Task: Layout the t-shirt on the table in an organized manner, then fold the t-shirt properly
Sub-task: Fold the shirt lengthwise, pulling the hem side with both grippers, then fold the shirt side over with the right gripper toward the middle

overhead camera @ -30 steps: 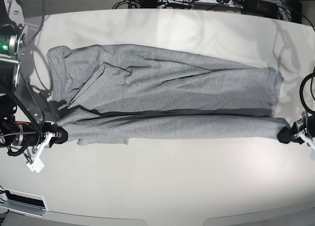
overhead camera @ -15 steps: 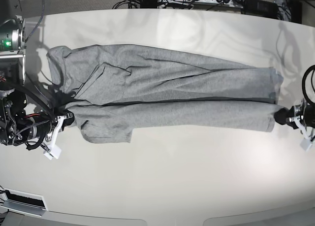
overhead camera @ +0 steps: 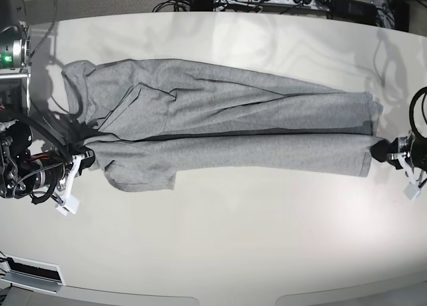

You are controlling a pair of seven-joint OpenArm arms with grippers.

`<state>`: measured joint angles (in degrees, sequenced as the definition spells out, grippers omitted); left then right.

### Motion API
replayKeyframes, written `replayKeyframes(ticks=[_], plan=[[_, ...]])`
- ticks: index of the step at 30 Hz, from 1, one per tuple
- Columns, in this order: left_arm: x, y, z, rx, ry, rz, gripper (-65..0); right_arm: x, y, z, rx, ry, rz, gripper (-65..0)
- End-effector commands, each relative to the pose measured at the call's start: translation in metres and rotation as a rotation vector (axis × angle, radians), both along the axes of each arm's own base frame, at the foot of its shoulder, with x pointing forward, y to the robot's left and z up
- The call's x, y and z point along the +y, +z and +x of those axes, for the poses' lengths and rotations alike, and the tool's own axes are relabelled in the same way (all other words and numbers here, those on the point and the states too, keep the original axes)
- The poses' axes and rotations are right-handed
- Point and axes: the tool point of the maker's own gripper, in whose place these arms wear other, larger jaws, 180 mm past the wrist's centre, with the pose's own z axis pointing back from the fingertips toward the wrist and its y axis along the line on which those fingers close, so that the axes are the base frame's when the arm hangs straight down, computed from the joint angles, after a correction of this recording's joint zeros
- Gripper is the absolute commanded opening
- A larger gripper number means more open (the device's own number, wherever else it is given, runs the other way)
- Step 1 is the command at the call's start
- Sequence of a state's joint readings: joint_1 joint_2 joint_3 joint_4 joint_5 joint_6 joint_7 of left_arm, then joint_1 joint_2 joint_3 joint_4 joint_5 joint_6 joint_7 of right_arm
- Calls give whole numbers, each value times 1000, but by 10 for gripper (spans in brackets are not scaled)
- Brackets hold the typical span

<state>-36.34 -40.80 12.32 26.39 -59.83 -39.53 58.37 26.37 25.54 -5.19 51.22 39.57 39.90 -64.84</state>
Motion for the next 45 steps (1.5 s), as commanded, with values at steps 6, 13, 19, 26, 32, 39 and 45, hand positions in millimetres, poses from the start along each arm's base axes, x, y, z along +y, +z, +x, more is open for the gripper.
replayKeyframes(ticks=[6, 13, 19, 26, 32, 39, 45], plan=[[8, 19, 16, -71, 14, 1, -619, -6, 20, 18, -62, -2, -5, -650], [8, 23, 26, -122, 43, -7, -316, -2, 35, 32, -110, -15, 35, -254], [9, 23, 31, -143, 62, 1, -316, 34, 67, 62, -249, -58, 238, -254], [3, 22, 34, -150, 58, -11, -316, 43, 35, 79, -277, -140, 64, -253], [-1, 21, 35, -153, 58, -19, -316, 23, 13, 80, -287, -261, 0, -242], [-1, 22, 37, -164, 63, -24, -316, 32, -10, 65, -246, -245, 90, -242], [-1, 23, 39, -174, 68, -25, -316, 46, -7, 74, -289, -250, 128, -243]])
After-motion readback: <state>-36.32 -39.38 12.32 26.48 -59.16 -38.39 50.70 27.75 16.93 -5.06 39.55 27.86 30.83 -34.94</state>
